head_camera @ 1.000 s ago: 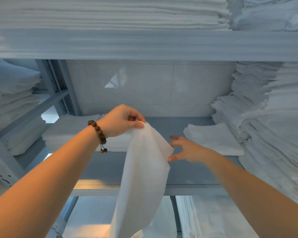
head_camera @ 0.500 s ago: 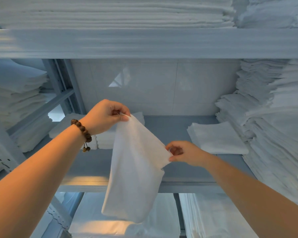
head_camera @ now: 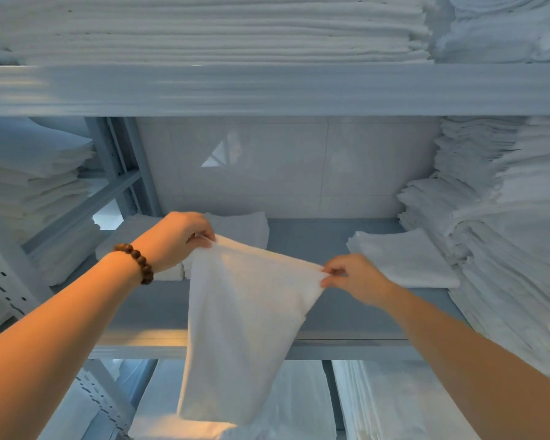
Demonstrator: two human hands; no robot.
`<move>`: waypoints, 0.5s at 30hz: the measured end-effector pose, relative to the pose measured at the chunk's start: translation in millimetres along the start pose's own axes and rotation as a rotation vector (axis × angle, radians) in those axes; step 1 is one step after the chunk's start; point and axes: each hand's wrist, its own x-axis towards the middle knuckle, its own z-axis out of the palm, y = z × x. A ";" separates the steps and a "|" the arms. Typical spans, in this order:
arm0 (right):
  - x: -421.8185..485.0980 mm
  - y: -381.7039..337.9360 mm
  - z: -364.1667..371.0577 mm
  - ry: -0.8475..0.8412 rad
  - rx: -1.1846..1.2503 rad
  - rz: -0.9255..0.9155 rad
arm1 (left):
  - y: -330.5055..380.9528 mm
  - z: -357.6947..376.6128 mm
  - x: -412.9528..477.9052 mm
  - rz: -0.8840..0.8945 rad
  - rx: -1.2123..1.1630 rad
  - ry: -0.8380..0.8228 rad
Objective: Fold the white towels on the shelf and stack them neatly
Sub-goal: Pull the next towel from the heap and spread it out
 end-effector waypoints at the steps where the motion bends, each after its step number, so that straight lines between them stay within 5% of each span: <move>1: 2.0 -3.9 -6.9 0.043 0.021 0.009 | -4.5 3.2 -4.3 -0.002 0.018 -0.006; 7: 4.8 -36.4 -38.4 0.287 0.026 -0.126 | -14.3 8.8 -17.8 -0.067 -0.064 0.191; 12: -9.0 -40.0 -56.0 0.191 -0.254 -0.083 | 0.7 25.3 -12.7 -0.078 -0.137 0.088; 15: -17.6 -39.4 -72.7 0.323 -0.269 -0.102 | 8.9 28.7 -4.6 -0.077 -0.249 0.151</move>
